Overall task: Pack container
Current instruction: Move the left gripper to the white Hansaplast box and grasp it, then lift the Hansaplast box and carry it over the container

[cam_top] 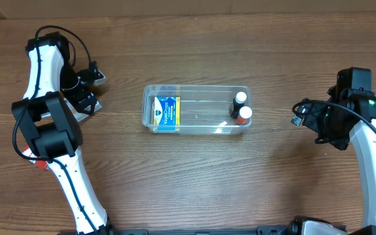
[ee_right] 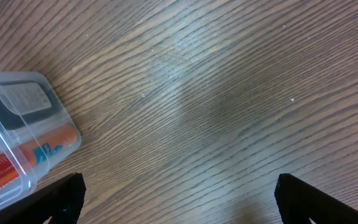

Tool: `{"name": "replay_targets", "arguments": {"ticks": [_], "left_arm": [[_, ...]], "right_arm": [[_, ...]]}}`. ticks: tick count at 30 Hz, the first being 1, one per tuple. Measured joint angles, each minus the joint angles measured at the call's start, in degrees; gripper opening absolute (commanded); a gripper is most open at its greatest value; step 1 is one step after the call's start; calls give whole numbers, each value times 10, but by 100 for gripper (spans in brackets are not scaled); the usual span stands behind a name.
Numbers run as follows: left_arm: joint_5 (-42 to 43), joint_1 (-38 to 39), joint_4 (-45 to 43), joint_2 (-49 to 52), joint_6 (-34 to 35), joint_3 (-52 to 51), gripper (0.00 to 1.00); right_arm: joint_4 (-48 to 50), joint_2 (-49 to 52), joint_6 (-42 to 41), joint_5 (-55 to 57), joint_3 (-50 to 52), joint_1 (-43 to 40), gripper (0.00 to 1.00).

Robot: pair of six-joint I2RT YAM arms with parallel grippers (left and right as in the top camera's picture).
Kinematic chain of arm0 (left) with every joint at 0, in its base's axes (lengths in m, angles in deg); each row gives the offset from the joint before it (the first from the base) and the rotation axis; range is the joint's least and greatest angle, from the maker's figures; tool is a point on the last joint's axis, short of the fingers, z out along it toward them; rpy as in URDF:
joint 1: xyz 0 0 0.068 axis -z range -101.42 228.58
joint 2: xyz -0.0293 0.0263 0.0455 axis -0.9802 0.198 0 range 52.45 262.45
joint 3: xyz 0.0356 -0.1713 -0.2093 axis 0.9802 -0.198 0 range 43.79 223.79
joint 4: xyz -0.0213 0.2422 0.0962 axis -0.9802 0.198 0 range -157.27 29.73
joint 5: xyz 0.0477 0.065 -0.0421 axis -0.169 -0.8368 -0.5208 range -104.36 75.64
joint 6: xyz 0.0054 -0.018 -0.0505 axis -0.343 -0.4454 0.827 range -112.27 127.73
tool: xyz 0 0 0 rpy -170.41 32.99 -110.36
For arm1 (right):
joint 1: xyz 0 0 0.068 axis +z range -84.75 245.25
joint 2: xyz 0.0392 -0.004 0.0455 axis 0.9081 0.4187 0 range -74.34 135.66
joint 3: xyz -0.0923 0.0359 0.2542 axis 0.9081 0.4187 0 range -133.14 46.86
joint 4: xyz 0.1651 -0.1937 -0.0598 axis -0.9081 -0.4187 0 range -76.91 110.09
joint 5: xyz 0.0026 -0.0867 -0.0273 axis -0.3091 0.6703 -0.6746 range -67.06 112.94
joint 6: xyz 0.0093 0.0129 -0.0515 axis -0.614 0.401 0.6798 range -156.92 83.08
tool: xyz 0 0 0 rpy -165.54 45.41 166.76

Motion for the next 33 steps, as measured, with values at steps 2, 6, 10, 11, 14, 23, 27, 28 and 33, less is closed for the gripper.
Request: {"name": "replay_targets", "arguments": {"ticks": [2,6,10,11,14,23,27,28,33], "left_arm": [[12,0,0,0,23,0,100],[41,-1,-1,0,68,0,100],[55,-1,-1,0,85,0,100],[56,-1,-1,0,88,0,100],[59,-1,-1,0,98,0,98],[65,-1,3,0,102,0,66],[61,-1,5,0,109,0,62],[59,-1,5,0,112,0,59],[42,1,7,0,150,1,45]], "right_arm": [[0,0,0,0,0,0,100],[0,0,0,0,0,0,100],[0,0,0,0,0,0,100],[0,0,0,0,0,0,100],[0,0,0,0,0,0,100],[0,0,0,0,0,0,100],[0,0,0,0,0,0,100],[0,0,0,0,0,0,100],[0,0,0,0,0,0,100]]}}
